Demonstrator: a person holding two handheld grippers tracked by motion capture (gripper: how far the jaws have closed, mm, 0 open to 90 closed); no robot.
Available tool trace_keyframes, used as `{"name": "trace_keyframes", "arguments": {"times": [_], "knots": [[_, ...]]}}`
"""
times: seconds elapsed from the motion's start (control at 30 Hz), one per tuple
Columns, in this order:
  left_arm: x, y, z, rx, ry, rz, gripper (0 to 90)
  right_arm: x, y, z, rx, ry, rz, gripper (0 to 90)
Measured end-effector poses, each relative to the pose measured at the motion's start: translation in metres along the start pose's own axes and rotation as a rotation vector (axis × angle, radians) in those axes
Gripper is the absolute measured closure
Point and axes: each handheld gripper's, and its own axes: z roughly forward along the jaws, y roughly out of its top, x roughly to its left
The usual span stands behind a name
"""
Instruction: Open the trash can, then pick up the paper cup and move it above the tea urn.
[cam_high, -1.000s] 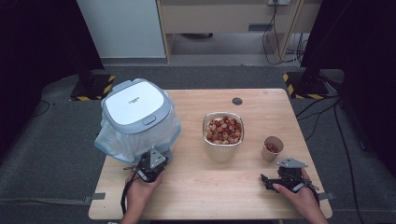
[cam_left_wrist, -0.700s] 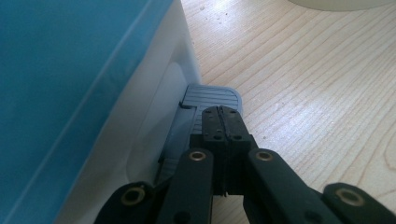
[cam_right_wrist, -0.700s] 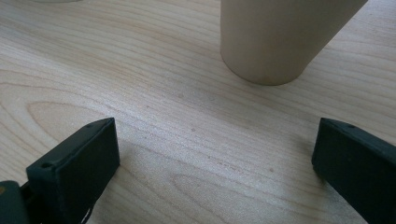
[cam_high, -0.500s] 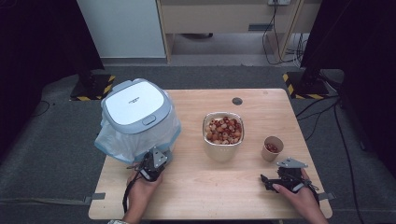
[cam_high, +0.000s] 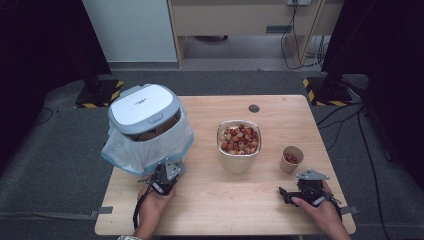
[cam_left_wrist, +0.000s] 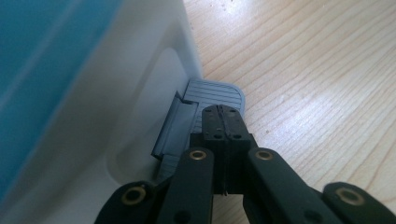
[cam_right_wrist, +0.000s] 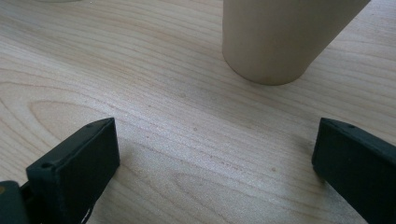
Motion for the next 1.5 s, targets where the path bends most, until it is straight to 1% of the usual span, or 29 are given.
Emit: {"name": "trace_keyframes", "arguments": {"times": [0.07, 0.1, 0.2, 0.23, 0.33, 0.37, 0.47, 0.53, 0.6, 0.67, 0.7, 0.77, 0.83, 0.87, 0.9, 0.97, 1.0, 1.03, 1.1, 1.17, 1.4, 1.5], "knots": [[0.0, -0.001, 0.003, 0.008, -0.005, -0.006, 89.8, 0.0, 0.0, 0.0, 0.001, 0.0, 0.002, 1.1], [0.001, -0.002, 0.004, 0.006, -0.01, -0.019, 89.8, 0.001, 0.0, 0.001, 0.001, -0.005, 0.007, 1.0], [0.0, -0.003, 0.004, 0.005, -0.009, -0.019, 89.8, 0.002, 0.001, 0.001, 0.003, -0.012, 0.017, 0.9], [0.002, -0.004, 0.004, 0.004, -0.019, -0.044, 89.7, 0.002, 0.001, 0.001, 0.002, -0.017, 0.025, 1.0], [0.002, -0.004, 0.004, 0.003, -0.02, -0.045, 89.8, 0.003, 0.003, 0.001, 0.012, -0.019, 0.035, 1.1], [0.002, -0.004, 0.004, 0.003, -0.019, -0.043, 89.7, 0.004, 0.004, 0.001, 0.018, -0.017, 0.037, 4.1], [0.002, -0.004, 0.004, 0.002, -0.021, -0.047, 89.8, 0.004, 0.006, 0.0, 0.015, -0.012, 0.033, 6.3], [0.002, -0.003, 0.004, 0.005, -0.017, -0.041, 89.8, 0.005, 0.008, -0.003, -0.003, -0.029, 0.02, 6.0], [0.002, -0.003, 0.004, 0.005, -0.017, -0.04, 89.8, 0.005, 0.008, -0.003, -0.01, -0.032, 0.023, 5.9], [0.002, -0.004, 0.004, 0.003, -0.022, -0.046, 89.8, 0.003, 0.009, -0.006, -0.025, -0.048, 0.022, 6.0], [0.002, -0.004, 0.004, 0.003, -0.022, -0.046, 89.8, 0.003, 0.009, -0.006, -0.025, -0.048, 0.022, 6.0], [0.003, -0.004, 0.004, 0.003, -0.023, -0.049, 89.8, 0.003, 0.01, -0.007, -0.033, -0.054, 0.03, 6.2], [0.003, -0.003, 0.004, 0.004, -0.024, -0.05, 89.8, 0.002, 0.014, -0.01, -0.058, -0.068, 0.038, 6.3], [0.003, -0.003, 0.004, 0.004, -0.024, -0.05, 89.8, 0.002, 0.014, -0.01, -0.058, -0.068, 0.038, 6.3], [0.003, -0.004, 0.004, 0.004, -0.024, -0.051, 89.8, 0.002, 0.016, -0.011, -0.075, -0.076, 0.036, 5.4], [0.003, -0.003, 0.004, 0.004, -0.023, -0.052, 89.8, 0.001, 0.018, -0.013, -0.096, -0.071, 0.036, 4.7], [0.003, -0.003, 0.004, 0.004, -0.023, -0.052, 89.7, 0.001, 0.018, -0.013, -0.096, -0.071, 0.036, 4.7], [0.003, -0.003, 0.004, 0.005, -0.023, -0.051, 89.8, -0.001, 0.02, -0.015, -0.116, -0.081, 0.044, 4.8], [0.003, -0.003, 0.004, 0.005, -0.024, -0.053, 89.8, -0.002, 0.02, -0.016, -0.117, -0.087, 0.05, 5.1], [0.003, -0.003, 0.004, 0.005, -0.025, -0.053, 89.8, -0.005, 0.02, -0.017, -0.125, -0.089, 0.079, 5.7], [0.003, -0.003, 0.004, 0.005, -0.025, -0.053, 89.8, -0.007, 0.023, -0.014, -0.133, -0.096, 0.09, 6.8], [0.003, -0.003, 0.004, 0.003, -0.025, -0.054, 89.8, -0.007, 0.027, -0.011, -0.147, -0.097, 0.089, 7.2]]}}
